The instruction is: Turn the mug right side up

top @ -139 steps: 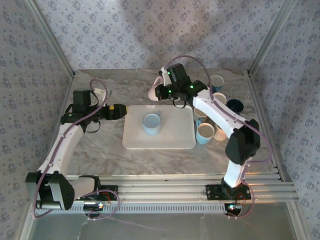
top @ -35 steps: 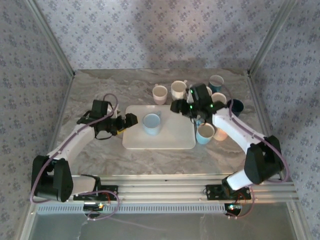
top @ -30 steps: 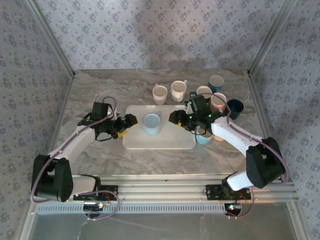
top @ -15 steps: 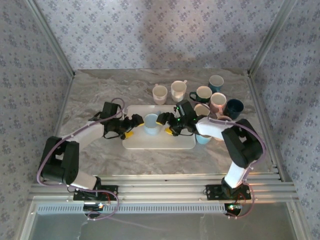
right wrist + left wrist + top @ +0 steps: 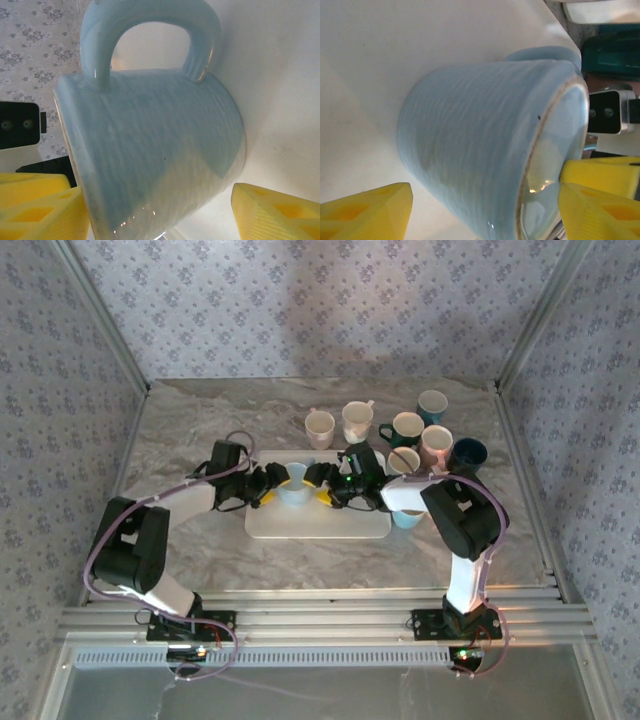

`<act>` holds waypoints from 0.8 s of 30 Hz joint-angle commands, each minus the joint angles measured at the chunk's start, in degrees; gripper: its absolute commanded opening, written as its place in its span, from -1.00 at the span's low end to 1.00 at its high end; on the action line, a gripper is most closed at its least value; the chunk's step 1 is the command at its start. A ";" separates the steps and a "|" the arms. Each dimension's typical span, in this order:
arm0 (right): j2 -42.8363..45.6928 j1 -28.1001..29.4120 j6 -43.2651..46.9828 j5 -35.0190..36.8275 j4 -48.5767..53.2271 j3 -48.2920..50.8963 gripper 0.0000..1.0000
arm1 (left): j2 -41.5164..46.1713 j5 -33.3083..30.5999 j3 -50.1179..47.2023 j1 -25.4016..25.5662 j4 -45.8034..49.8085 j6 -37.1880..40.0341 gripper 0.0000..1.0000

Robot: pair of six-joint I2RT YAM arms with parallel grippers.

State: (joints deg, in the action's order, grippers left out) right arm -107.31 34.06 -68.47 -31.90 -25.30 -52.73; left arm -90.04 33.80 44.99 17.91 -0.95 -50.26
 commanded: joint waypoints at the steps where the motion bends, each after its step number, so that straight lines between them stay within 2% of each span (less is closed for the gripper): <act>1: -0.72 0.54 -1.08 0.68 -3.82 0.93 0.47 | -1.76 1.25 1.24 0.28 -3.64 -0.43 0.44; 15: 0.88 0.38 1.66 1.41 -4.92 1.71 0.42 | -6.08 3.86 0.58 0.30 -7.52 2.44 -0.21; 24: 9.97 -0.42 7.93 9.37 8.87 0.69 0.52 | -6.91 4.04 -2.17 -0.37 -7.84 3.53 -0.40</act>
State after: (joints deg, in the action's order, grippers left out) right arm -101.12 34.13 -63.96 -26.59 -21.98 -51.13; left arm -95.07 37.43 44.97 17.69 -11.55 -48.40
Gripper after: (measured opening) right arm 0.760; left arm 0.390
